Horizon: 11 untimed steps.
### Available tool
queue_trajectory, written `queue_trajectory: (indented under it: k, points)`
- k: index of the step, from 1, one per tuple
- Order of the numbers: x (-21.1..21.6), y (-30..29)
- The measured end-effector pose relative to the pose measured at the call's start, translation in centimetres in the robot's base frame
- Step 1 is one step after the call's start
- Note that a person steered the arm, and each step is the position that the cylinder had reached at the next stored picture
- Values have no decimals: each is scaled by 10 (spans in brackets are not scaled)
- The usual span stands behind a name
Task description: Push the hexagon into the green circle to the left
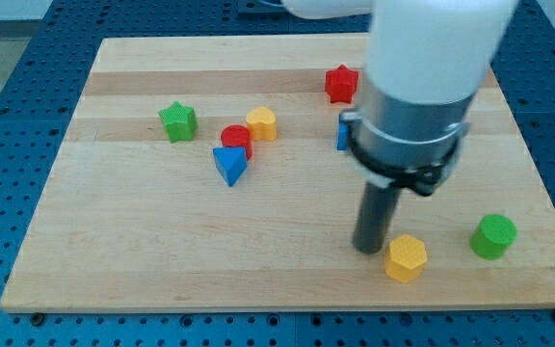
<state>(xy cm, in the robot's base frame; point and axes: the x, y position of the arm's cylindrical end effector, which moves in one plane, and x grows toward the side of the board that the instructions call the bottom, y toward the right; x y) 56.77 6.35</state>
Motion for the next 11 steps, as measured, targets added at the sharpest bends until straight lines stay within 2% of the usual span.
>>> queue_trajectory:
  k: [1, 3, 4, 5, 6, 7, 9, 11]
  points:
    - [39, -16]
    - [29, 80]
    - [32, 81]
    - [45, 24]
    - [21, -1]
    - [1, 21]
    - [8, 78]
    - [8, 91]
